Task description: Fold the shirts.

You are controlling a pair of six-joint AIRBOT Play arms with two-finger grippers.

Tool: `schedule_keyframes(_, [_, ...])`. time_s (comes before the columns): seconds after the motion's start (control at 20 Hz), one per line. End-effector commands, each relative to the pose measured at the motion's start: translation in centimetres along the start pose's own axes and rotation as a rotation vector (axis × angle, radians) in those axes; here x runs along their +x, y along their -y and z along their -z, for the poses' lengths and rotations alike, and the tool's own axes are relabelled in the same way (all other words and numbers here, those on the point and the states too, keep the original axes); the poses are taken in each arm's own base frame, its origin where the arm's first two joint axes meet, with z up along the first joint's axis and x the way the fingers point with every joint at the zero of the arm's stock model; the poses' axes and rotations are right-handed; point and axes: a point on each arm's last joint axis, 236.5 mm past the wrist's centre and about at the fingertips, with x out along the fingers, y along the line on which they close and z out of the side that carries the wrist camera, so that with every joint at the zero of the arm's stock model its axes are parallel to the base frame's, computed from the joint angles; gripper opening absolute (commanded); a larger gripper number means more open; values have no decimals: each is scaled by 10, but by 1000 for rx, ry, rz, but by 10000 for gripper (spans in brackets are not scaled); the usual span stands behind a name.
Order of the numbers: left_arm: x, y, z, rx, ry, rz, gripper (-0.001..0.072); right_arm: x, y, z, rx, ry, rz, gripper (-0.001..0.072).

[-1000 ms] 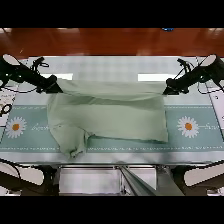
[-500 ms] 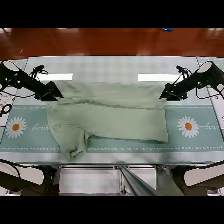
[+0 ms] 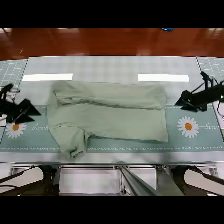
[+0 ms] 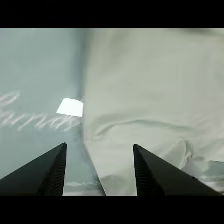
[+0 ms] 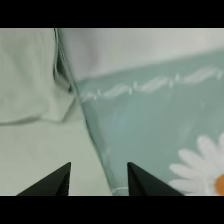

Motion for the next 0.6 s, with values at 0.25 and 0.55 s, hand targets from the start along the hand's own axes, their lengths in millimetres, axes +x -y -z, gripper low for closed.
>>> schedule_keyframes(0.25, [47, -13, 65, -241, 71, 250, 505, 25, -36, 65, 15, 77, -261, 412])
schedule_keyframes(0.55, [74, -2, 64, -179, 20, 190, 505, 24, -39, 61, 25, 93, -273, 412])
